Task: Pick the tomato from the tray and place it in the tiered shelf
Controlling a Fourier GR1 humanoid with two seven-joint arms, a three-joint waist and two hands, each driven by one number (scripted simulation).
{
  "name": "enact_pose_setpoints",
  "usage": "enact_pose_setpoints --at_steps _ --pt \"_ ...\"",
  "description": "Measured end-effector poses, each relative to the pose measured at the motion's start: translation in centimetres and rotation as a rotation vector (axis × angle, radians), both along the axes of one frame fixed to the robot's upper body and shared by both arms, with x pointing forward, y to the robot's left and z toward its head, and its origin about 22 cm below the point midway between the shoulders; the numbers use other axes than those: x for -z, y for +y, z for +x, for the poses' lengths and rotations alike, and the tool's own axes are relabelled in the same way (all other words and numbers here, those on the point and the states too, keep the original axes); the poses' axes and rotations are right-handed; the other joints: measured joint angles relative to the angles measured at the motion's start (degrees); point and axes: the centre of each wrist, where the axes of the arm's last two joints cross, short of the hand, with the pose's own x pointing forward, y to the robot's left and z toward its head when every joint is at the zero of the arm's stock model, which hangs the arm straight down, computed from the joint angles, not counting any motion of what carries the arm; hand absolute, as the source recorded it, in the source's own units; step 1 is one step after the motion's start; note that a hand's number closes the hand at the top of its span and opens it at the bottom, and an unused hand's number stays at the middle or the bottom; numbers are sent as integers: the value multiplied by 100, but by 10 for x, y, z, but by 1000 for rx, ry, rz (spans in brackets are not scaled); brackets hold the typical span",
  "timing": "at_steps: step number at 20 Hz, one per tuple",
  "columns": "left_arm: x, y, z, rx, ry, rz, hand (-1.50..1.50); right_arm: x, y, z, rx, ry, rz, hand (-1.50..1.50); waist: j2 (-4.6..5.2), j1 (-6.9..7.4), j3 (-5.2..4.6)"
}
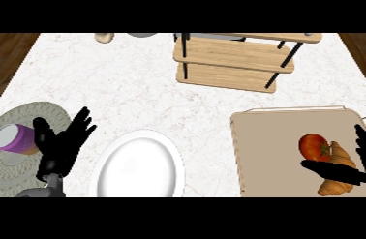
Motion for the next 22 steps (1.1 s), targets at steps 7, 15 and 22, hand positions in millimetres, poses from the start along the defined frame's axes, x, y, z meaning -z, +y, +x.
enact_pose_setpoints --at_steps 7,15,22 --pt "0 -5 2 -5 4 -4 0 17 -2 19 9 -27 -14 -150 0 5 2" --pt "3 2 11 -7 5 -3 0 32 1 32 -39 -69 -15 150 -15 4 -7" --pt "2 2 10 -8 -6 2 0 39 19 35 -228 -53 -72 150 -33 -4 -63"
